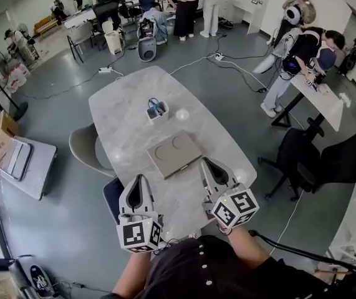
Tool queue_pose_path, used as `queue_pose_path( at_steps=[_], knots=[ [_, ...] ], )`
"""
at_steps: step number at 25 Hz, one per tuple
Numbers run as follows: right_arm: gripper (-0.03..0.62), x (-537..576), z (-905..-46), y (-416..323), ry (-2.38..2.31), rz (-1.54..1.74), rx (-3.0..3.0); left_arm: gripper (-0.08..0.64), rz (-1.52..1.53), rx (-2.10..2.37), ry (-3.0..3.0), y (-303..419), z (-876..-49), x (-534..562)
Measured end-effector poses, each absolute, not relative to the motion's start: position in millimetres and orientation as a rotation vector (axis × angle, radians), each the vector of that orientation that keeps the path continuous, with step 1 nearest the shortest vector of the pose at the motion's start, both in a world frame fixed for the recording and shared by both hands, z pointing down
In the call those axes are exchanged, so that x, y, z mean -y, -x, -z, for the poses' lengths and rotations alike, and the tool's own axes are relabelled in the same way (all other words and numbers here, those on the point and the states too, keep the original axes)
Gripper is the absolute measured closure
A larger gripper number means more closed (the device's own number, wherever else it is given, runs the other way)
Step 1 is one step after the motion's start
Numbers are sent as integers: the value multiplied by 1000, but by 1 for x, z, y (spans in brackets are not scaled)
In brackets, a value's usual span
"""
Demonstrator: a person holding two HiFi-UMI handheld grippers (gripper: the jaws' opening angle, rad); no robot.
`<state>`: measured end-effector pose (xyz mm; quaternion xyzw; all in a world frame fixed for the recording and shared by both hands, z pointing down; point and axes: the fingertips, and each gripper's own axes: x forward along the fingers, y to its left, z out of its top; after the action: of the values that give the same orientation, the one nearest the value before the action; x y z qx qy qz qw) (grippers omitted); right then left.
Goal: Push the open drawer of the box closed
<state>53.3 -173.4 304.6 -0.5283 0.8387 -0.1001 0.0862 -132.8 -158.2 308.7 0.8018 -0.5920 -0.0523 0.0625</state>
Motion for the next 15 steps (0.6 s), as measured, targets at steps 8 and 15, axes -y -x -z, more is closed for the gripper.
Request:
queue_pose_path(
  at_steps=[8,15],
  knots=[
    [595,169,-299,-41,1552,222,-2525,543,206,1837,-2412,146,-298,153],
    [595,169,-299,-27,1540,180,-2550,543,209,1860,-2405,152,-297,150]
  ],
)
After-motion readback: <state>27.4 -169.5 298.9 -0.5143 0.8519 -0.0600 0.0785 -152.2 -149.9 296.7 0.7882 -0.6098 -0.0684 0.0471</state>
